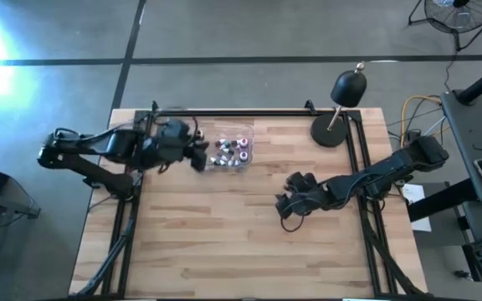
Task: Pick & Place food coloring
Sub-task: Return to Home Position
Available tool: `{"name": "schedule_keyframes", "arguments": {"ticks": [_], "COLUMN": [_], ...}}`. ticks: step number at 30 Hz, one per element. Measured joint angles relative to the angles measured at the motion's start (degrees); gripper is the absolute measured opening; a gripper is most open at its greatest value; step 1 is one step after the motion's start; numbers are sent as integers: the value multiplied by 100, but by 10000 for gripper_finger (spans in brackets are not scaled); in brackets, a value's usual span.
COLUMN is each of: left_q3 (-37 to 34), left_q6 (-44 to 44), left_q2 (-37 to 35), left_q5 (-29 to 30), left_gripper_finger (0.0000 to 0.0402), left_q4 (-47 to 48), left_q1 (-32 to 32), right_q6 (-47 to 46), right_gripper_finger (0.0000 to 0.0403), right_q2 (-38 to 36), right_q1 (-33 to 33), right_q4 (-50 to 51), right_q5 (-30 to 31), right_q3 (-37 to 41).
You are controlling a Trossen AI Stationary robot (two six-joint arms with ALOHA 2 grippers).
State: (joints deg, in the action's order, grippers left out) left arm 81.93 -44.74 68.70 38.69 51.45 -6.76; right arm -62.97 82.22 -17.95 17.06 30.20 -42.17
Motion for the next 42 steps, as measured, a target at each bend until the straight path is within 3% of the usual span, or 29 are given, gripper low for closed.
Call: {"name": "schedule_keyframes", "arguments": {"ticks": [3, 5, 7, 11, 13, 15, 20, 22, 28, 35, 42], "left_q3": [-720, -1307, -1892, -2918, -3341, -3730, -4473, -4625, -4956, -5597, -6473], "left_q6": [-491, -602, -487, 606, 974, 1082, 979, 1000, 877, 905, 765], "left_q2": [-265, -417, -547, -758, -862, -983, -1531, -1893, -3133, -4132, -4774], "left_q5": [-14, -18, -17, -287, -480, -491, -983, -1277, -1514, -1520, -1074], "left_gripper_finger": [172, 172, 172, 172, 172, 172, 172, 172, 172, 172, 172], "left_q4": [-209, -808, -1866, -4597, -5561, -6120, -6292, -6216, -4996, -4983, -4981], "left_q1": [-374, -619, -879, -1220, -1213, -1113, -638, -398, 70, 54, 54], "right_q6": [1104, 1366, 1562, 2851, 3196, 3342, 3715, 3752, 3852, 3597, 3414], "right_gripper_finger": [224, 224, 224, 224, 224, 224, 224, 224, 224, 224, 224], "right_q2": [-217, -463, -791, -1580, -2086, -2591, -3763, -4215, -5553, -6900, -7860], "right_q1": [97, 181, 233, 414, 808, 1403, 2794, 3151, 3542, 3517, 3519], "right_q4": [112, 217, 402, 339, 354, 360, -445, -590, -507, -398, -396], "right_q5": [-9, -64, -135, -401, -1020, -2017, -4802, -5231, -4531, -4422, -4393], "right_q3": [-392, -691, -983, -1218, -1054, -639, 536, 794, 1145, 1632, 2202]}}
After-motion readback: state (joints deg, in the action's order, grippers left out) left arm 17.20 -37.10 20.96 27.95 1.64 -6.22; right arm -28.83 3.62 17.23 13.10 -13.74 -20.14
